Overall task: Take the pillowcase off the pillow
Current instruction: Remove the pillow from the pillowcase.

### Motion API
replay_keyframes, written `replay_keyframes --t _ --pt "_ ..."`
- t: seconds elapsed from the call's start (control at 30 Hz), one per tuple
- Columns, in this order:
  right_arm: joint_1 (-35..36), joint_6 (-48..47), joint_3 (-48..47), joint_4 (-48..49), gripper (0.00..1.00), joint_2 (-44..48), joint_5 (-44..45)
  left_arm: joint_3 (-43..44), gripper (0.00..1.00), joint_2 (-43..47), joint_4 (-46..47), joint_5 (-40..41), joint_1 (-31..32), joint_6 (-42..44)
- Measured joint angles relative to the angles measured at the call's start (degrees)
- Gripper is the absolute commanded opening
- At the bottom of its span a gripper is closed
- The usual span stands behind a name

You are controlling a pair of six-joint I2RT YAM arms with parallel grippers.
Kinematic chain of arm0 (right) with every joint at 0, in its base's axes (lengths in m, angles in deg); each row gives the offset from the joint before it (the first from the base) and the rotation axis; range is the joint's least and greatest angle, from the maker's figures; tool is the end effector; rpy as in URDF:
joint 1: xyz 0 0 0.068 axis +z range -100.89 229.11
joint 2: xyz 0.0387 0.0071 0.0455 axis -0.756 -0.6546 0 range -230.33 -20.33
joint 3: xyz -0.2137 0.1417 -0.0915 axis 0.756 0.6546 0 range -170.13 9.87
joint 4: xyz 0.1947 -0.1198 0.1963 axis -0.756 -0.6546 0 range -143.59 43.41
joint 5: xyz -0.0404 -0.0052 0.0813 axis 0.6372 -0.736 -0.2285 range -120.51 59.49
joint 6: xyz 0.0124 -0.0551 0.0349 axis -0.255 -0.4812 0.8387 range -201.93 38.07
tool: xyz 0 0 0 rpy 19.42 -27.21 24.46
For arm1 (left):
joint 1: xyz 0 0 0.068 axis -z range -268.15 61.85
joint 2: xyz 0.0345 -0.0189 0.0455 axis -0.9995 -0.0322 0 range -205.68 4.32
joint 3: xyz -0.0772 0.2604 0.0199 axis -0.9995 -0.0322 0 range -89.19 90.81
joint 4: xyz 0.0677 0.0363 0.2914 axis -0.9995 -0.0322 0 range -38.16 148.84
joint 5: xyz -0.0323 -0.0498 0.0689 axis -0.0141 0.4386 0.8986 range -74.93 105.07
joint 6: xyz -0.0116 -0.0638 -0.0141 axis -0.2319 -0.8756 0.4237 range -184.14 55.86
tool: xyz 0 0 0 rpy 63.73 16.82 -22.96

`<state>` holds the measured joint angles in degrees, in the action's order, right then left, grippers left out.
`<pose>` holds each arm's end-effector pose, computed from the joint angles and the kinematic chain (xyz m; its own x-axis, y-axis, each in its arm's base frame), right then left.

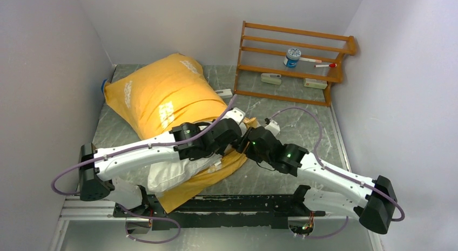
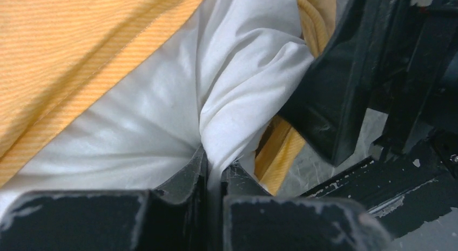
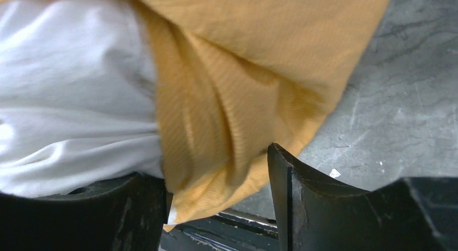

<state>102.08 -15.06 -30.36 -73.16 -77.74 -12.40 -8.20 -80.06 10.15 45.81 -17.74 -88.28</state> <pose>0.1695 0.1975 0.2222 -0.7370 0.4744 -0.4814 0.1381 0.8030 0.5798 0.1453 -0.3280 0.3247 -0.5295 0.4394 -0.7257 0.5347 0.8370 0.1166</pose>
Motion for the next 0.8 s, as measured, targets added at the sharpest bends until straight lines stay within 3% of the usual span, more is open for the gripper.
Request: replay_keyframes --t 0.23,0.47,0.67,0.8 --pt "-0.3 5.5 4.2 -6.7 0.63 4.3 4.6 -2.4 0.05 6.3 -0.8 -0.3 -0.9 -3.1" --pt "-0.4 5.8 6.7 -3.8 0.64 11.8 5.2 -3.4 0.05 11.0 0.0 -1.8 -1.4 -3.2" --pt "-2.5 1.9 6.3 -0.6 0.69 8.9 1.1 -6.2 0.05 14.1 1.2 -4.7 -1.7 -1.9" --pt "-9.6 -1.7 4.9 2.3 0.69 5.1 -6.3 -7.5 0.05 15.6 1.9 -8.2 -2.0 -0.2"
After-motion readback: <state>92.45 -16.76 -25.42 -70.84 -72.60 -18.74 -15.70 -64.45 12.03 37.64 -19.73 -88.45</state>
